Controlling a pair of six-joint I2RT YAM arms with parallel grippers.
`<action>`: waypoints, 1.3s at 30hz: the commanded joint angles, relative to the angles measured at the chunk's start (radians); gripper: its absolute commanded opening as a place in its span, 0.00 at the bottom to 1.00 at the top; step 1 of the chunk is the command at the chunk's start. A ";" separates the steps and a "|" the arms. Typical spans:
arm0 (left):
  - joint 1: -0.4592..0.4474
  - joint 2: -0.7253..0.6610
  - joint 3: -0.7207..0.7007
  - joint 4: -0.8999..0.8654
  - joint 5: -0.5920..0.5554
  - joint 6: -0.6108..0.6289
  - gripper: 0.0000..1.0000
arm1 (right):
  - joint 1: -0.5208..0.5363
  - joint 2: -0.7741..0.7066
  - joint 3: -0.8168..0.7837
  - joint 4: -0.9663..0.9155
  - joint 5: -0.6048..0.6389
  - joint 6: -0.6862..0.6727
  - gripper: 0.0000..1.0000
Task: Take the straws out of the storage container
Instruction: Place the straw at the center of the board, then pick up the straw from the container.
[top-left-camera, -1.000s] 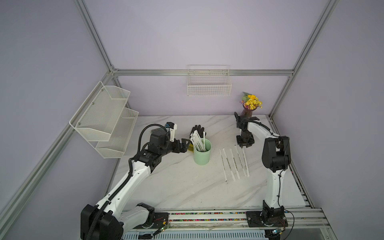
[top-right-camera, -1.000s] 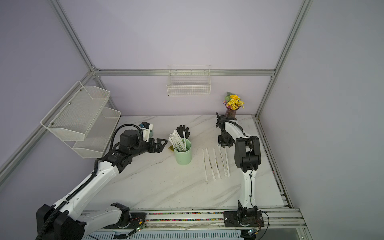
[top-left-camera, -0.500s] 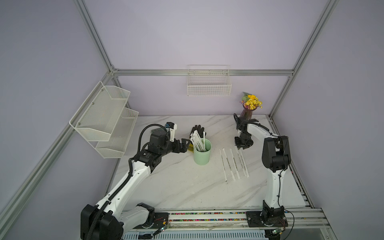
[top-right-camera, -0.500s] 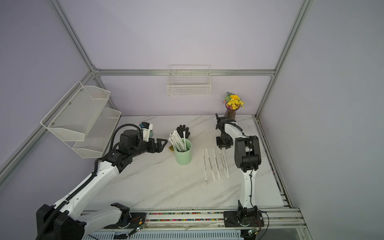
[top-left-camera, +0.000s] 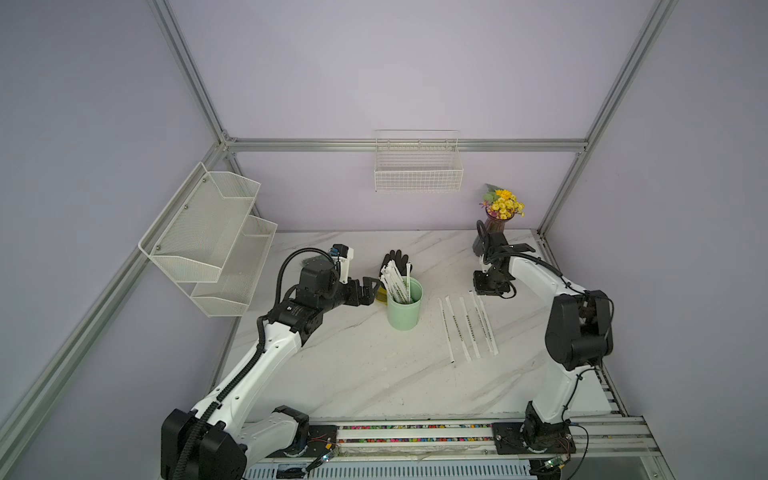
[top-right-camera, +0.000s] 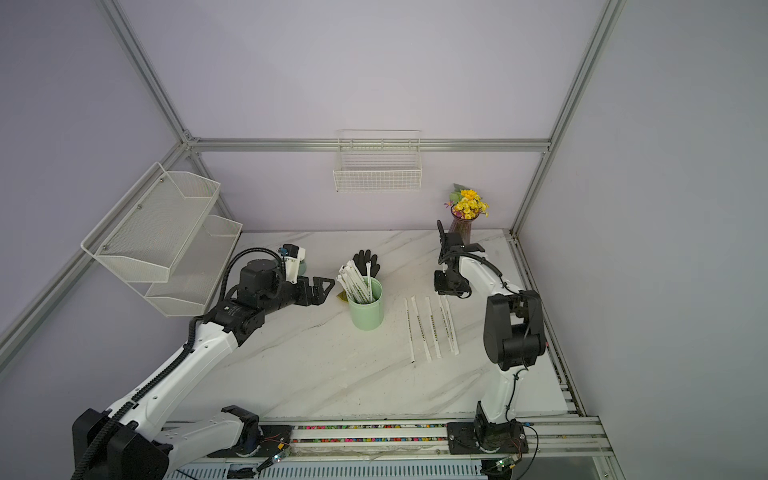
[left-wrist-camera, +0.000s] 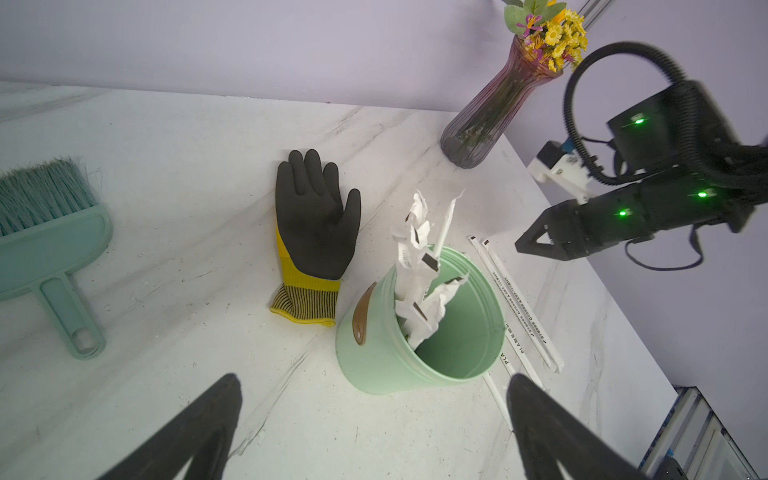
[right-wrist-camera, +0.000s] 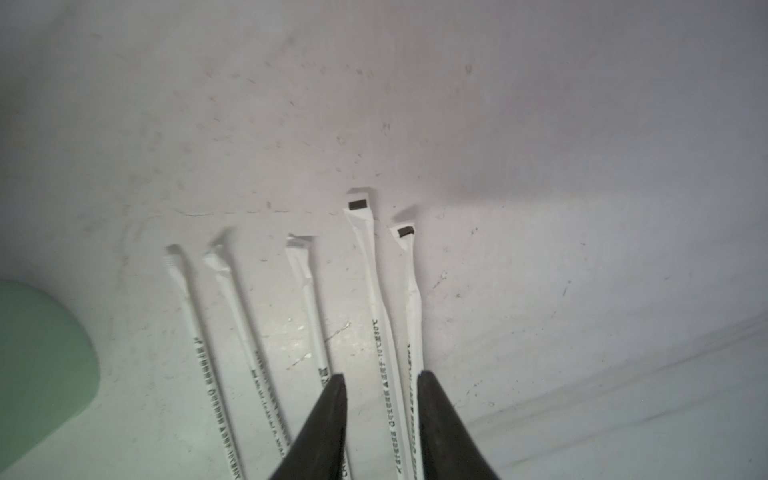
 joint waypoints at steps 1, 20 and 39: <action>-0.004 -0.028 0.003 0.026 -0.011 0.007 0.98 | 0.079 -0.139 -0.039 0.132 -0.066 0.037 0.33; -0.004 -0.053 -0.008 0.017 -0.019 -0.001 0.98 | 0.452 -0.020 0.161 0.256 -0.051 0.152 0.34; -0.004 -0.042 -0.012 0.019 -0.017 0.010 0.99 | 0.457 0.117 0.265 0.243 -0.059 0.151 0.33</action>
